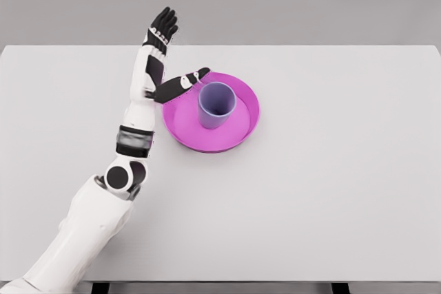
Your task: Flip the cup with left arm and place it on the plate
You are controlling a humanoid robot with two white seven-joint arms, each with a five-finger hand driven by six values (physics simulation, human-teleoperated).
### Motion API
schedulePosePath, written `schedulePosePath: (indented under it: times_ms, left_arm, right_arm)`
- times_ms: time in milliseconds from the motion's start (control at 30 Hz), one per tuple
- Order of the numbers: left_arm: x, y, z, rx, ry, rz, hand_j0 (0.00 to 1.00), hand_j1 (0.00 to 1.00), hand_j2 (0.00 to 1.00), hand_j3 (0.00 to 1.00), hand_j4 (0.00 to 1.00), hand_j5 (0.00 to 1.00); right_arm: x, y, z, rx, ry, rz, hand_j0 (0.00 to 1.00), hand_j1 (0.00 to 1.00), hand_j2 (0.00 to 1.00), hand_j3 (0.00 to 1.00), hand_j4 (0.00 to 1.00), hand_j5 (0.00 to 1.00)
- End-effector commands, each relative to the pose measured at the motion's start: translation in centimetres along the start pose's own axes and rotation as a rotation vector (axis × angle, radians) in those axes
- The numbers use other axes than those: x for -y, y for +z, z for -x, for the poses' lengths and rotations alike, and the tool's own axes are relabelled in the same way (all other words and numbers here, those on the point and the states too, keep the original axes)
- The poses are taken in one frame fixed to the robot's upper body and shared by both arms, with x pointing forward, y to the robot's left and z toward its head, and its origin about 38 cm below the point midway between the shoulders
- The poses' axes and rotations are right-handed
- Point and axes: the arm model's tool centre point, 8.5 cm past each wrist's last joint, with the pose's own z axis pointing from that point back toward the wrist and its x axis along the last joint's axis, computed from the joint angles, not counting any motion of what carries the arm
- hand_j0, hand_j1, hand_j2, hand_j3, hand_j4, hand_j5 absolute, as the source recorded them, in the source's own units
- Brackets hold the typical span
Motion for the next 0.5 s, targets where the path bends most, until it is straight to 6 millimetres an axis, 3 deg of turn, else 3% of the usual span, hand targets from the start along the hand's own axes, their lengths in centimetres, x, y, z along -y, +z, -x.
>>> schedulePosePath:
  times_ms: [0, 67, 167, 267, 333, 467]
  left_arm:
    - [-2.6, -0.4, -2.0, 0.033, 0.014, -0.016, 1.0, 1.0, 1.0, 1.0, 1.0, 1.0]
    - [-4.8, -0.2, -2.4, 0.022, -0.009, -0.018, 1.0, 1.0, 1.0, 1.0, 1.0, 1.0]
    - [-5.5, 0.2, -2.7, 0.019, -0.046, 0.014, 1.0, 1.0, 1.0, 1.0, 1.0, 1.0]
    - [-10.2, 0.8, -4.8, 0.029, -0.382, 0.198, 1.0, 1.0, 1.0, 1.0, 1.0, 1.0]
    - [-15.5, 1.7, -7.1, 0.008, -0.751, 0.393, 1.0, 1.0, 1.0, 1.0, 1.0, 1.0]
    - [-17.8, 4.3, -7.3, -0.131, -0.871, 0.645, 1.0, 1.0, 1.0, 1.0, 1.0, 1.0]
  right_arm:
    - [0.0, 0.0, 0.0, 0.0, 0.0, 0.0, 1.0, 1.0, 1.0, 1.0, 1.0, 1.0]
    - [0.0, 0.0, 0.0, 0.0, 0.0, 0.0, 1.0, 1.0, 1.0, 1.0, 1.0, 1.0]
    - [0.0, 0.0, 0.0, 0.0, 0.0, 0.0, 1.0, 1.0, 1.0, 1.0, 1.0, 1.0]
    - [0.0, 0.0, 0.0, 0.0, 0.0, 0.0, 1.0, 1.0, 1.0, 1.0, 1.0, 1.0]
    - [0.0, 0.0, 0.0, 0.0, 0.0, 0.0, 1.0, 1.0, 1.0, 1.0, 1.0, 1.0]
    - [0.0, 0.0, 0.0, 0.0, 0.0, 0.0, 1.0, 1.0, 1.0, 1.0, 1.0, 1.0]
